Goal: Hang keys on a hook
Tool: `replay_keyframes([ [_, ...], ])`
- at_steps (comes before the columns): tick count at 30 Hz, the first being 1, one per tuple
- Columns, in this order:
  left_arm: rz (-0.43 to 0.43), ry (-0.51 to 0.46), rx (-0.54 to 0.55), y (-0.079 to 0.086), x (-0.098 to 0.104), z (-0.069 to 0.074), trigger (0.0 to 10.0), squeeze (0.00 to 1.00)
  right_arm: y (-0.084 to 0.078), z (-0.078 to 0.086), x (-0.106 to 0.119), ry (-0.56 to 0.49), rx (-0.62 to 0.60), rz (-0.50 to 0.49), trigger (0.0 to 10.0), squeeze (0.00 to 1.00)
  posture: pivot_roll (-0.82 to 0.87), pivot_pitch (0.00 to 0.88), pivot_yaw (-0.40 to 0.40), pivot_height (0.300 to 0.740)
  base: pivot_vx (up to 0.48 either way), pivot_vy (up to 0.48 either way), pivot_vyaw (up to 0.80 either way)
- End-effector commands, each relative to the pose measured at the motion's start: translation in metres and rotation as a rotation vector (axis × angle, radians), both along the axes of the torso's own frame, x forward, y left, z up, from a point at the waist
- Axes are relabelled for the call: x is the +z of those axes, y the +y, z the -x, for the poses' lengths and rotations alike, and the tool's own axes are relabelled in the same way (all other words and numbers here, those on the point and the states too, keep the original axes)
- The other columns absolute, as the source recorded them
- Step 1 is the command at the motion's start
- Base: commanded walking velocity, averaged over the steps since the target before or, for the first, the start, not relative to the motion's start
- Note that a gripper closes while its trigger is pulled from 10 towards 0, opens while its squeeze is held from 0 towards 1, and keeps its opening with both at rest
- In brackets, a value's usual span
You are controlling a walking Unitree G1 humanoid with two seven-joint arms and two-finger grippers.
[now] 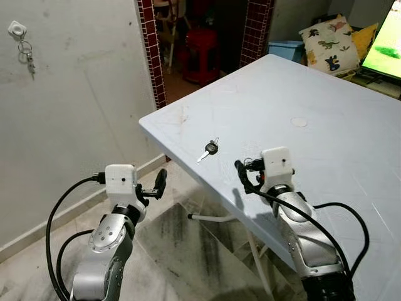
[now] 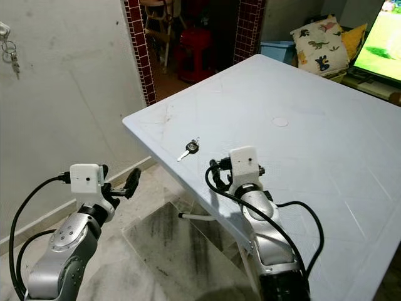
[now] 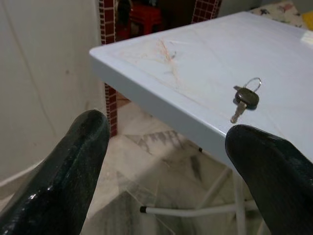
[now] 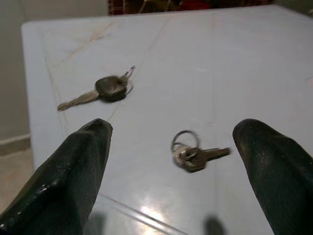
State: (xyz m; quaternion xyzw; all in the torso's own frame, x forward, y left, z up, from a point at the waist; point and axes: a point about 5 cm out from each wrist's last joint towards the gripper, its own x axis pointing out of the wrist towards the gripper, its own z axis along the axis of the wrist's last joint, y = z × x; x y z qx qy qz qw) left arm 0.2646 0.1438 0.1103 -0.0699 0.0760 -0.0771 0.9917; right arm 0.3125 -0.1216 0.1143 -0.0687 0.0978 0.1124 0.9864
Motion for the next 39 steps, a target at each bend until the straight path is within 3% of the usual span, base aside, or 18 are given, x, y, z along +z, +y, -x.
replay_keyframes([
  [1, 0.009, 0.015, -0.019, -0.002, 0.000, 0.000, 10.0, 0.00, 0.006, -0.004, -0.001, 0.006, 0.019, 0.002, 10.0, 0.00, 0.05, 0.000, 0.000, 0.740, 0.000, 0.000, 0.00],
  [4, 0.031, 0.028, -0.049, -0.004, 0.000, 0.003, 10.0, 0.00, 0.007, -0.009, -0.004, 0.016, 0.022, 0.005, 10.0, 0.00, 0.06, 0.000, -0.005, 0.740, 0.000, 0.000, 0.00],
  [7, 0.081, 0.105, -0.217, -0.017, -0.004, 0.015, 10.0, 0.00, 0.006, -0.022, -0.009, 0.041, 0.014, 0.062, 10.0, 0.00, 0.07, 0.000, -0.017, 0.740, 0.000, 0.000, 0.00],
  [12, 0.066, 0.130, -0.219, -0.016, -0.009, 0.021, 10.0, 0.00, -0.001, -0.034, -0.008, 0.051, -0.037, 0.122, 10.0, 0.00, 0.09, 0.000, -0.028, 0.740, 0.000, 0.000, 0.00],
  [17, 0.081, 0.146, -0.248, -0.019, -0.010, 0.025, 10.0, 0.00, 0.000, -0.045, -0.004, 0.053, -0.043, 0.106, 10.0, 0.00, 0.09, 0.000, -0.036, 0.740, 0.000, 0.000, 0.00],
  [24, 0.088, 0.180, -0.329, -0.024, -0.011, 0.027, 10.0, 0.00, 0.001, -0.046, -0.016, 0.130, -0.024, 0.087, 10.0, 0.00, 0.09, 0.000, -0.037, 0.740, 0.000, 0.000, 0.00],
  [25, 0.085, 0.186, -0.338, -0.025, -0.012, 0.027, 10.0, 0.00, 0.002, -0.046, -0.019, 0.141, -0.015, 0.085, 8.7, 0.00, 0.09, 0.000, -0.037, 0.740, 0.000, 0.000, 0.00],
  [26, 0.078, 0.190, -0.347, -0.026, -0.013, 0.028, 10.0, 0.00, 0.002, -0.046, -0.021, 0.154, -0.017, 0.089, 6.3, 0.00, 0.09, 0.000, -0.037, 0.740, 0.000, 0.000, 0.00],
  [27, 0.073, 0.193, -0.352, -0.026, -0.014, 0.028, 10.0, 0.00, 0.001, -0.046, -0.023, 0.161, -0.020, 0.094, 6.3, 0.00, 0.09, 0.000, -0.037, 0.740, 0.000, 0.000, 0.00],
  [28, 0.072, 0.196, -0.359, -0.027, -0.014, 0.028, 10.0, 0.00, 0.001, -0.046, -0.024, 0.168, -0.018, 0.092, 7.4, 0.00, 0.09, 0.000, -0.037, 0.740, 0.000, 0.000, 0.00],
  [30, 0.074, 0.198, -0.363, -0.028, -0.015, 0.029, 10.0, 0.00, 0.001, -0.046, -0.024, 0.171, -0.015, 0.090, 7.4, 0.00, 0.09, 0.000, -0.037, 0.740, 0.000, 0.000, 0.00],
  [31, 0.074, 0.204, -0.366, -0.028, -0.016, 0.029, 10.0, 0.00, 0.000, -0.046, -0.026, 0.179, -0.016, 0.094, 8.9, 0.00, 0.08, 0.000, -0.036, 0.740, 0.000, 0.000, 0.00],
  [32, 0.075, 0.209, -0.368, -0.028, -0.017, 0.029, 10.0, 0.00, -0.003, -0.046, -0.028, 0.185, -0.026, 0.101, 5.5, 0.00, 0.08, 0.000, -0.036, 0.740, 0.000, 0.000, 0.00],
  [34, 0.080, 0.213, -0.372, -0.028, -0.017, 0.029, 10.0, 0.00, -0.005, -0.047, -0.029, 0.189, -0.037, 0.093, 4.0, 0.00, 0.08, 0.000, -0.036, 0.740, 0.000, 0.000, 0.00],
  [35, 0.083, 0.215, -0.375, -0.029, -0.017, 0.029, 10.0, 0.00, -0.005, -0.047, -0.030, 0.189, -0.039, 0.083, 0.0, 0.00, 0.08, 0.000, -0.036, 0.740, 0.000, 0.000, 0.00],
  [38, 0.087, 0.217, -0.382, -0.029, -0.018, 0.029, 10.0, 0.00, -0.005, -0.047, -0.030, 0.188, -0.043, 0.077, 0.0, 0.00, 0.08, 0.000, -0.035, 0.740, 0.000, 0.000, 0.00],
  [39, 0.089, 0.219, -0.385, -0.029, -0.018, 0.029, 10.0, 0.00, -0.005, -0.047, -0.031, 0.189, -0.039, 0.074, 1.7, 0.00, 0.08, 0.000, -0.035, 0.740, 0.000, 0.000, 0.00],
])
